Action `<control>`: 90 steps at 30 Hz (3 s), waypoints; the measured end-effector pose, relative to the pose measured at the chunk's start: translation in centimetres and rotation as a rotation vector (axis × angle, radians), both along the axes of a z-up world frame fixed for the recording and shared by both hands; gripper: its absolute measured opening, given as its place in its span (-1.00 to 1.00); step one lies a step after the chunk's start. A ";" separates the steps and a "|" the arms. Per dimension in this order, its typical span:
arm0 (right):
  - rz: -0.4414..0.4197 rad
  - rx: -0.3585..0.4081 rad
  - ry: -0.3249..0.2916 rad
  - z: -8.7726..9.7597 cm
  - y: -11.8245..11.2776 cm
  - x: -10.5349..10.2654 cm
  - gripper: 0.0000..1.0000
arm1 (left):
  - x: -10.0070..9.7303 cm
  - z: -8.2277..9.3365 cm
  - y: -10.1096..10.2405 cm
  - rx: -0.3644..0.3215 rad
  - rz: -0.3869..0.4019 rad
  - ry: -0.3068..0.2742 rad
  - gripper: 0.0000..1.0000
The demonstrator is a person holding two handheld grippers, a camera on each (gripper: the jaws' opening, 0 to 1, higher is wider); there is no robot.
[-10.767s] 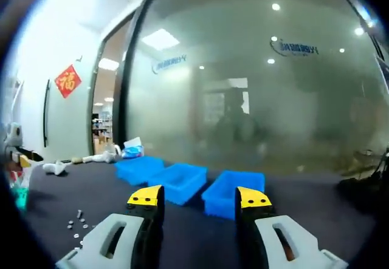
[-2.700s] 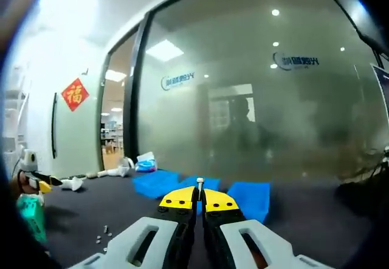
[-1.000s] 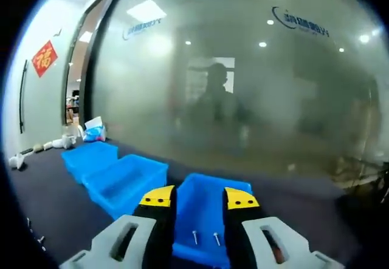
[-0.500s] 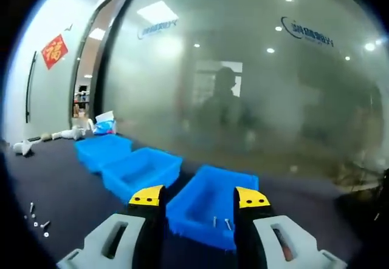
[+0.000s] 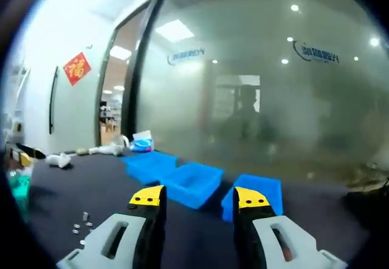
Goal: Sort the screws, nuts, and washers into the corresponding bins
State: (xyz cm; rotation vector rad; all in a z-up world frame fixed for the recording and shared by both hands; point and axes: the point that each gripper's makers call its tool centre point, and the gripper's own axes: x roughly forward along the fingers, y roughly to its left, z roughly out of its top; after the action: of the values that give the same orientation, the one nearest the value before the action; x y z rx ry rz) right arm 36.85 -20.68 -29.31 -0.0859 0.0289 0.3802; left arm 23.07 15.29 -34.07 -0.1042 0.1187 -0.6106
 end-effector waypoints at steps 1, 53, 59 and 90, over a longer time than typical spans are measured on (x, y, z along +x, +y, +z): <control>0.001 0.012 -0.006 0.1 -0.1 -0.8 -0.19 | 0.0 0.0 0.0 0.001 -0.001 0.000 -0.09; 0.087 -0.048 0.174 -6.4 3.5 -13.7 -0.29 | -1.0 0.3 -0.8 0.010 -0.027 -0.013 -0.09; 0.096 -0.065 0.188 -6.3 4.5 -13.4 -0.35 | -0.9 0.2 -0.9 0.012 -0.028 -0.011 -0.09; 0.298 -0.283 0.511 -10.1 12.7 -5.1 -0.53 | -1.0 -1.1 -1.6 0.011 -0.043 0.018 -0.12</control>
State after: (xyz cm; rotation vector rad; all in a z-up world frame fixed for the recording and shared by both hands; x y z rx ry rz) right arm 31.76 -7.98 -39.43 -0.2730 0.5807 0.6871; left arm 22.07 13.69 -35.18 -0.0967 0.1420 -0.6519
